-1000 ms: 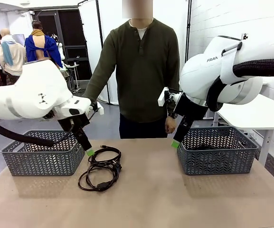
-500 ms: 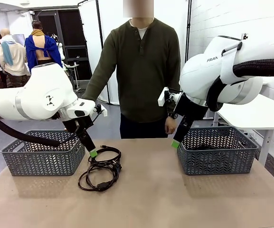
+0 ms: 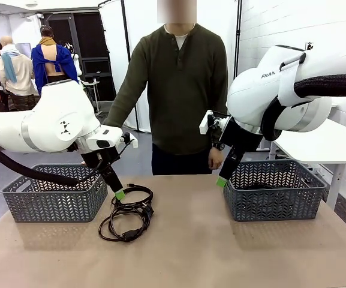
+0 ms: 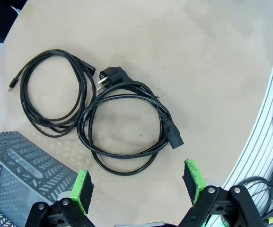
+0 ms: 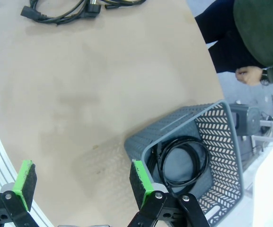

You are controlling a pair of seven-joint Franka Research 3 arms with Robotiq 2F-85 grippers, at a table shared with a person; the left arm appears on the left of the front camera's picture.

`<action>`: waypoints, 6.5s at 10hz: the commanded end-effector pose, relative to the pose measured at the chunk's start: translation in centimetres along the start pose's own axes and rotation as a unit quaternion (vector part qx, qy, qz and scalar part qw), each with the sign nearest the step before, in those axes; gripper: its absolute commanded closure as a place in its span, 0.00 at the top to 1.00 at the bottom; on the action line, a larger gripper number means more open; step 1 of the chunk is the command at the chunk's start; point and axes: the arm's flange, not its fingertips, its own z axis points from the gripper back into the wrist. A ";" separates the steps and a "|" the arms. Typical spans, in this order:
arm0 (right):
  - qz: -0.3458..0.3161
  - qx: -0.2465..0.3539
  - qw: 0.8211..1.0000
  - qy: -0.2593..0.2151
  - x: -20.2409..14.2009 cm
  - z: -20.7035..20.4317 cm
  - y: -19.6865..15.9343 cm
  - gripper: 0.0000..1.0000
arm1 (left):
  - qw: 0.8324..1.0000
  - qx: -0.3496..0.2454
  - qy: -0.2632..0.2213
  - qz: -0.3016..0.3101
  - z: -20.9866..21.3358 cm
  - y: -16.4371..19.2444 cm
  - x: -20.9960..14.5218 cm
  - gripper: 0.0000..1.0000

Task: Organize the cables according to human instructions.
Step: Pick up a bundle of cables and place it in the basket indicated by the human.

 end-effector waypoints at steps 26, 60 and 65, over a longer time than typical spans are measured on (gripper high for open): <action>-0.001 -0.005 1.000 0.000 -0.1 -0.1 -0.1 1.00 | 0.963 -0.007 0.081 0.256 -12.7 -3.1 5.3 1.00; -0.001 -0.005 1.000 0.000 -0.1 -0.1 -0.1 1.00 | 0.931 0.063 0.132 0.335 -9.0 -5.5 8.8 0.00; -0.001 -0.005 1.000 0.000 -0.1 -0.1 -0.1 1.00 | 0.960 0.071 0.150 0.225 0.4 -3.1 9.9 0.00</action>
